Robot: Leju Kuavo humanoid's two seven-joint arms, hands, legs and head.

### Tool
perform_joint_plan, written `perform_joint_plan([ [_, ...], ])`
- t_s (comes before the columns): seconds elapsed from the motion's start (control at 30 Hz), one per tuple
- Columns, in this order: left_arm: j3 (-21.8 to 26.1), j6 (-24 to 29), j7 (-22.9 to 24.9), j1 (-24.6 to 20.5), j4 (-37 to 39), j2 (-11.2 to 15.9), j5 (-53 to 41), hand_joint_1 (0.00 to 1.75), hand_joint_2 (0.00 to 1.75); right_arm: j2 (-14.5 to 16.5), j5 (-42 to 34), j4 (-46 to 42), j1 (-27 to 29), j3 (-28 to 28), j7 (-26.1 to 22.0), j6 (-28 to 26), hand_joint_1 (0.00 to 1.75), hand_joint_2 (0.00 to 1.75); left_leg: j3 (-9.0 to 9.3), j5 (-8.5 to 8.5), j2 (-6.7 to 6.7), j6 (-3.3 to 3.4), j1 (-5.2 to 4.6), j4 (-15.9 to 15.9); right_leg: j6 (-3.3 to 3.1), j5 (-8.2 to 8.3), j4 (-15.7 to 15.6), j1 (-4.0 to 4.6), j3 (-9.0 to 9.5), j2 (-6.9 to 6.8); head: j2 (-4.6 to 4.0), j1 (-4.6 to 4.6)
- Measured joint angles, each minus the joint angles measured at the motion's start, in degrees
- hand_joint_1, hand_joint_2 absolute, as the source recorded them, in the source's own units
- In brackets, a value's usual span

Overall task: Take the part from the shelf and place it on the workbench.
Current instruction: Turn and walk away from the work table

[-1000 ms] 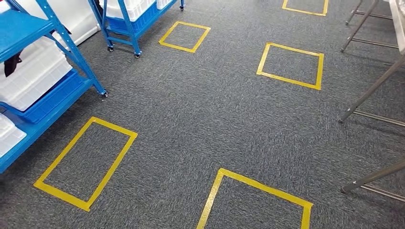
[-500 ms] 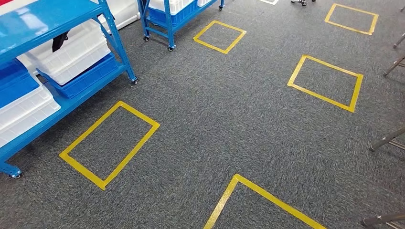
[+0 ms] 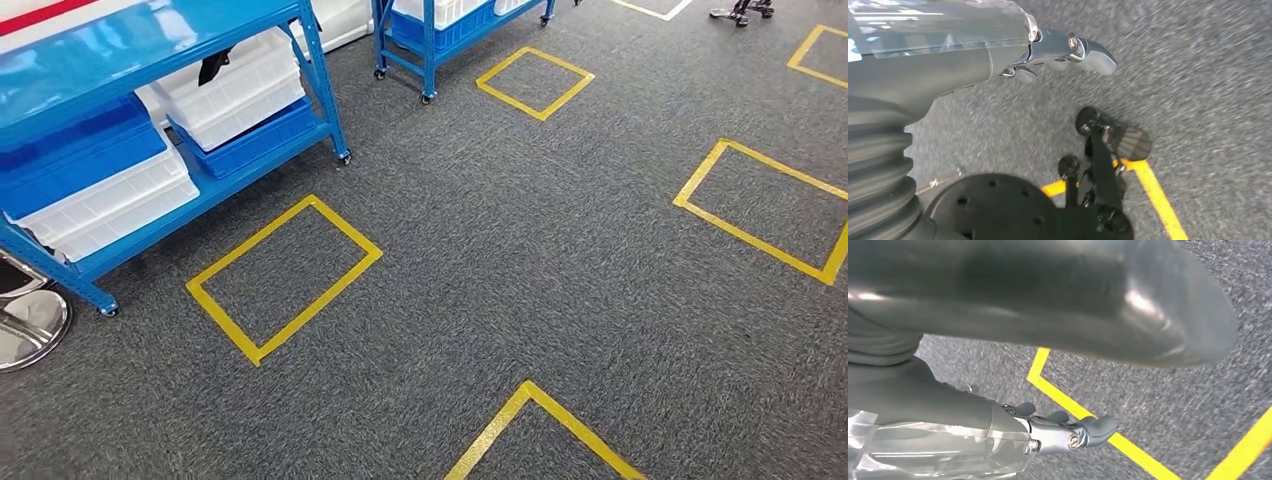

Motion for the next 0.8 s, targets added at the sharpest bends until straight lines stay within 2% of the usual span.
perform_joint_plan([
  [0.07,0.08,0.03,-0.01,-0.20,0.00,-0.04,0.00,0.00,1.75,0.00,0.06,0.00,0.13,-0.03,0.02,-0.03,0.00,0.00,-3.09,-3.77,3.35,-0.31,0.00,6.93,-0.56,0.02,-0.15,0.36,-0.03,-1.38,0.00,-0.15],
  [0.1,0.13,0.05,-0.02,-0.27,0.00,-0.04,0.00,0.00,1.75,0.00,0.08,0.01,0.22,-0.04,0.01,-0.04,0.00,0.00,-4.79,-5.37,3.98,-0.44,0.07,10.74,-0.66,-0.01,-0.14,0.54,-0.07,-2.05,0.00,-0.16],
  [0.13,0.17,0.08,-0.04,-0.26,0.00,-0.04,0.00,0.00,1.75,0.00,0.08,0.01,0.28,-0.07,-0.02,-0.05,0.00,0.00,-5.81,-6.10,4.22,-0.51,0.13,13.24,-0.70,-0.04,-0.13,0.67,-0.08,-2.61,0.00,-0.15],
  [0.17,0.20,0.10,-0.05,-0.16,0.00,-0.04,0.00,0.00,1.75,0.00,0.07,0.01,0.26,-0.10,-0.05,-0.05,0.00,0.00,-5.77,-5.72,4.32,-0.50,0.16,13.61,-0.72,-0.05,-0.12,0.75,-0.07,-3.05,0.00,-0.15],
  [0.2,0.22,0.12,-0.07,-0.05,0.00,-0.04,0.00,0.00,1.75,0.00,-0.02,0.01,0.19,-0.14,-0.07,-0.04,0.00,0.00,-4.57,-4.36,4.38,-0.41,0.16,11.66,-0.71,-0.06,-0.12,0.79,-0.01,-3.35,0.00,-0.15],
  [0.23,0.23,0.13,-0.08,0.02,0.00,-0.03,0.00,0.00,1.75,0.01,-0.22,0.01,0.09,-0.25,-0.05,-0.03,0.00,0.00,-2.34,-2.38,4.49,-0.16,0.13,7.71,-0.68,-0.08,-0.11,0.81,0.09,-3.59,0.00,-0.15],
  [0.3,0.26,0.16,-0.08,0.00,0.01,0.09,0.00,0.00,1.75,0.04,-0.84,0.01,-0.08,-0.73,0.14,-0.05,0.00,0.00,1.84,0.12,5.05,0.55,-0.22,-0.03,-0.46,-0.15,-0.06,0.89,0.16,-3.90,0.00,-0.15],
  [0.33,0.27,0.17,-0.07,-0.03,0.02,0.15,0.00,0.00,1.75,0.05,-1.10,0.01,-0.13,-1.03,0.24,-0.10,0.00,0.44,2.93,0.55,5.28,0.86,-0.43,-2.20,-0.24,-0.14,-0.03,0.91,0.11,-4.03,0.00,-0.14],
  [0.43,0.32,0.31,-0.01,0.07,0.02,0.21,0.00,0.00,1.75,0.06,-1.23,0.01,-0.21,-1.55,0.26,-0.15,0.00,1.75,3.27,0.76,5.28,1.57,-0.59,-3.41,0.61,-0.06,-0.09,0.75,0.12,-4.17,0.00,-0.12],
  [0.5,0.46,0.57,0.05,0.05,0.02,0.14,0.00,0.00,1.75,0.03,-1.16,-0.01,-0.26,-1.73,0.19,-0.16,0.00,1.75,3.70,1.28,5.21,2.29,-0.30,-4.35,1.10,-1.51,1.78,0.71,-0.60,-3.29,0.00,-0.05],
  [0.53,0.56,0.69,0.07,-0.05,0.02,0.10,0.00,0.00,1.75,-0.02,-1.14,-0.02,-0.23,-1.86,0.19,-0.17,0.00,1.75,3.87,1.51,5.18,2.56,-0.15,-4.70,1.26,-3.13,4.43,0.69,-1.85,-2.65,0.00,-0.01],
  [0.6,1.07,0.81,0.18,-0.18,-0.04,0.03,-0.19,0.00,1.75,-0.11,-1.19,-0.01,0.07,-2.05,0.20,-0.11,0.00,1.75,3.74,1.58,5.06,2.83,-0.24,-4.76,1.48,-6.65,11.80,0.62,-5.54,-1.78,0.00,0.05],
  [0.63,1.66,0.78,0.30,-0.15,-0.20,-0.01,-0.66,0.00,1.75,-0.15,-1.30,0.01,0.40,-2.09,0.23,0.06,0.00,1.75,3.71,1.56,4.93,2.85,-0.25,-4.73,1.63,-7.38,14.55,0.52,-6.97,-1.67,0.00,0.04],
  [0.67,2.50,0.70,0.47,-0.09,-0.47,-0.08,-1.42,0.00,1.75,-0.16,-1.43,0.03,0.86,-2.08,0.28,0.32,0.00,1.31,3.71,1.52,4.75,2.83,-0.23,-4.65,1.78,-7.02,15.45,0.38,-7.52,-1.64,0.00,0.04],
  [0.7,3.52,0.54,0.65,-0.05,-0.89,-0.19,-2.60,0.00,1.75,-0.16,-1.60,0.07,1.38,-2.03,0.34,0.66,0.00,0.87,3.73,1.45,4.51,2.72,-0.18,-4.51,1.92,-5.54,14.08,0.20,-6.97,-1.64,0.00,0.04],
  [0.77,5.55,0.07,0.91,-0.05,-1.84,-0.41,-5.51,0.00,0.87,-0.15,-1.97,0.16,2.35,-1.80,0.43,1.42,0.00,0.00,3.70,1.08,4.05,2.23,-0.04,-3.97,2.18,-1.57,6.82,-0.21,-3.58,-1.55,0.00,0.06],
  [0.8,6.58,-0.19,1.05,-0.08,-2.29,-0.50,-7.18,0.00,0.44,-0.15,-2.18,0.20,2.72,-1.59,0.45,1.82,0.00,0.00,3.58,0.81,3.88,1.85,-0.07,-3.52,2.12,-0.27,3.51,-0.23,-2.09,-1.38,0.00,0.02],
])
